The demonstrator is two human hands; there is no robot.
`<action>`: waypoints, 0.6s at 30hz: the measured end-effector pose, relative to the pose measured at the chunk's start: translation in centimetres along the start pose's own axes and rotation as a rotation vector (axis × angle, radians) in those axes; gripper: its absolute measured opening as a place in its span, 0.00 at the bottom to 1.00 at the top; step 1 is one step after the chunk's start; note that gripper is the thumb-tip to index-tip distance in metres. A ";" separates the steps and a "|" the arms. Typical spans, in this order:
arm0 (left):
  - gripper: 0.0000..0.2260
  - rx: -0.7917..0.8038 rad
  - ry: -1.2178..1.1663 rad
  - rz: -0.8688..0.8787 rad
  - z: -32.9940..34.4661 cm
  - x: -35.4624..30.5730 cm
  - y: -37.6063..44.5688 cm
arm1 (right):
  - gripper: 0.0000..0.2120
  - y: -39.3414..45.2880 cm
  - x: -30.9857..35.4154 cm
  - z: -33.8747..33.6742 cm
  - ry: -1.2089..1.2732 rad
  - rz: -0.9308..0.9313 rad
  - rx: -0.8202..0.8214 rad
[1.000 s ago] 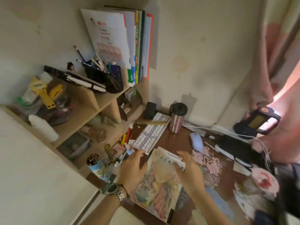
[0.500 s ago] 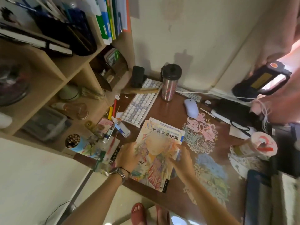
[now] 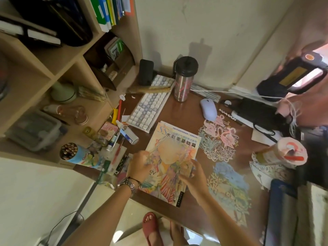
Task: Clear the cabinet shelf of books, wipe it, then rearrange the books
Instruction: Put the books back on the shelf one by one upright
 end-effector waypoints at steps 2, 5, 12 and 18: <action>0.18 -0.020 -0.034 0.011 -0.2 -0.5 -0.2 | 0.35 0.1 -0.2 -0.1 -0.009 0.005 -0.007; 0.18 -0.014 -0.064 0.064 -0.7 -1.2 -0.6 | 0.35 0.1 -0.5 -0.1 -0.030 0.002 -0.015; 0.23 0.038 -0.191 0.105 -2.0 -3.3 -2.3 | 0.32 0.5 -0.9 -0.4 -0.037 -0.008 0.026; 0.25 0.084 -0.286 0.132 -2.6 -6.2 -4.5 | 0.27 0.2 -0.9 -0.8 -0.011 -0.021 0.081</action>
Point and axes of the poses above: each hand's wrist, its own y-axis towards the middle knuckle, its own z-axis out of the palm, x = y × z, the point moved 5 cm from there along y, towards the middle knuckle, and after that the axes turned 2 degrees about z, right-handed, at the moved point
